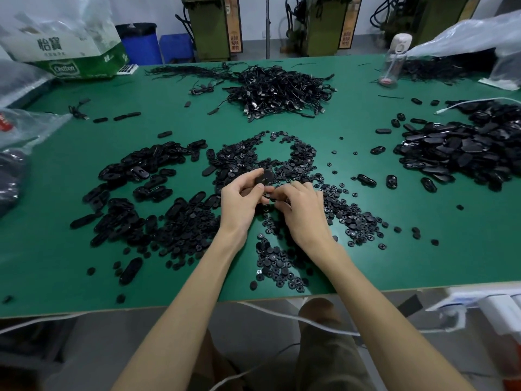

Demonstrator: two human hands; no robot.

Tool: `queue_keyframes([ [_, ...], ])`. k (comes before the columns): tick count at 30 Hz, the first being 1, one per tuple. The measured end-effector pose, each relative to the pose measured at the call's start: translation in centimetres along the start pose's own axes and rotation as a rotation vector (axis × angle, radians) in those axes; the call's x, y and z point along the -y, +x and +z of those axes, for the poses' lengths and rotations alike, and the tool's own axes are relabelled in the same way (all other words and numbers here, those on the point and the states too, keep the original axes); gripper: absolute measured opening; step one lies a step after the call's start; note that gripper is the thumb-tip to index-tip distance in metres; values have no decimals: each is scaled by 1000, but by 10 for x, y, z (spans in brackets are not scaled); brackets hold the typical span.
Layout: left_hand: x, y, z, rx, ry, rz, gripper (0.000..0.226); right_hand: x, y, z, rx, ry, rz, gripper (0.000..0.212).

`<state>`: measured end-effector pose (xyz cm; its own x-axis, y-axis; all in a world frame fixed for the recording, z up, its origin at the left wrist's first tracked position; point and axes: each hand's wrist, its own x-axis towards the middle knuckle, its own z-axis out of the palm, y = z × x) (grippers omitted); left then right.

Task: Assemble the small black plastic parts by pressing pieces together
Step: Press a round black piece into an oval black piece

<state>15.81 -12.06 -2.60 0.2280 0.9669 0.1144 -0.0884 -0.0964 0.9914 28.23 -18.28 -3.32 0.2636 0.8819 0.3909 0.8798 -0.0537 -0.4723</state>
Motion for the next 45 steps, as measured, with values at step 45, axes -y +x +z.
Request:
queue_keyframes([
  [45, 0, -6, 3, 32, -133, 53, 12, -10, -4, -22, -91, 915, 246, 12],
])
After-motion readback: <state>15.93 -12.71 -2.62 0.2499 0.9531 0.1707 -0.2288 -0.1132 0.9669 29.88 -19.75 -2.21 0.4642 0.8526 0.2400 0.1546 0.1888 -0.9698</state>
